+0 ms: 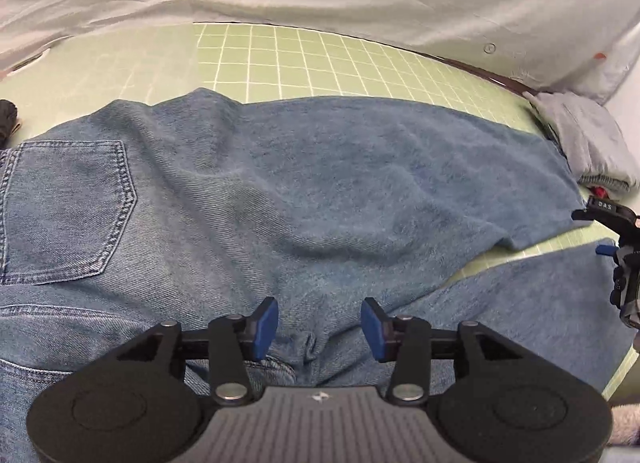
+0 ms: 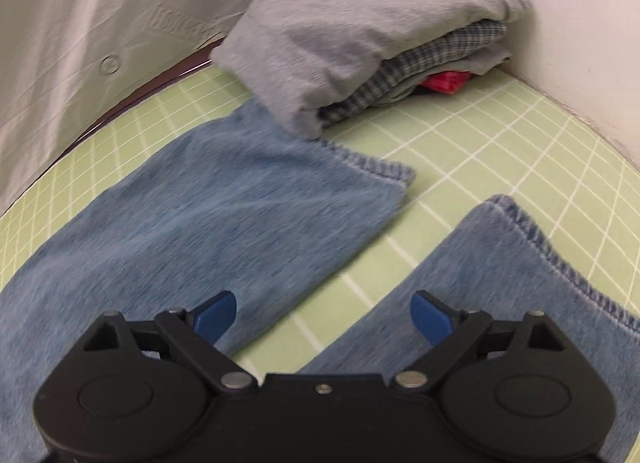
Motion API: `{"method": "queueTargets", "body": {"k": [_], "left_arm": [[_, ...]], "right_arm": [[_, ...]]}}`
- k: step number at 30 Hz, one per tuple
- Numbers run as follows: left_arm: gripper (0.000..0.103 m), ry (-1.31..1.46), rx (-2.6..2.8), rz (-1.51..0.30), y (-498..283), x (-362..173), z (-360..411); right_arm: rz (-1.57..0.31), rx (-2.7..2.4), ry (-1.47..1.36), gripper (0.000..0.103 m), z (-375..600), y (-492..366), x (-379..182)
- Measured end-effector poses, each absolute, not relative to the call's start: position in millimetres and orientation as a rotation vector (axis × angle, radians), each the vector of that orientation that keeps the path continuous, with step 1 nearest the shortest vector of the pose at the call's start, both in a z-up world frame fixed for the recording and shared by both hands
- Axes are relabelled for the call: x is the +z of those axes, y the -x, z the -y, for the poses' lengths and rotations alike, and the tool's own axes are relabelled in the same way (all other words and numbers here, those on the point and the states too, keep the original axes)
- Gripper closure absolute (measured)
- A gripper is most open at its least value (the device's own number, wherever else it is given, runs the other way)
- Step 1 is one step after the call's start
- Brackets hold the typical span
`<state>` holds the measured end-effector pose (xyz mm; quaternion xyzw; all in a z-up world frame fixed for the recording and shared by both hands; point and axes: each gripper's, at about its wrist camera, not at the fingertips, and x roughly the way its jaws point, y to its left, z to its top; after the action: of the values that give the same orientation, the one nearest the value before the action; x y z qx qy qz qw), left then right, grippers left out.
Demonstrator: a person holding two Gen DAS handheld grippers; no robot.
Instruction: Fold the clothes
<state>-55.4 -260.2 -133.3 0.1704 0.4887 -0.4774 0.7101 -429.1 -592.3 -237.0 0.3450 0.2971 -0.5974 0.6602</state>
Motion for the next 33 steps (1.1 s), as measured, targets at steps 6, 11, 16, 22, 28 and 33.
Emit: {"method": "queueTargets", "body": {"k": [6, 11, 16, 22, 28, 33], "left_arm": [[0.056, -0.435, -0.911, -1.081, 50, -150, 271], [0.056, -0.52, -0.909, -1.116, 55, -163, 277], [0.056, -0.61, -0.919, -1.092, 69, -166, 278], [0.056, -0.633, -0.942, -1.098, 72, -167, 267], [0.056, -0.66, -0.957, -1.1, 74, -167, 256], [0.055, -0.663, -0.963, -1.102, 72, -166, 246]], "right_arm": [[-0.644, -1.455, -0.763, 0.012, 643, 455, -243], [-0.654, -1.388, -0.682, 0.074, 661, 457, -245], [-0.697, -1.342, -0.594, 0.093, 653, 461, -246], [-0.702, -1.384, -0.611, 0.094, 637, 488, -247], [-0.753, -1.405, -0.572, 0.094, 620, 513, -248], [-0.748, -1.451, -0.584, 0.094, 598, 543, -249]]}}
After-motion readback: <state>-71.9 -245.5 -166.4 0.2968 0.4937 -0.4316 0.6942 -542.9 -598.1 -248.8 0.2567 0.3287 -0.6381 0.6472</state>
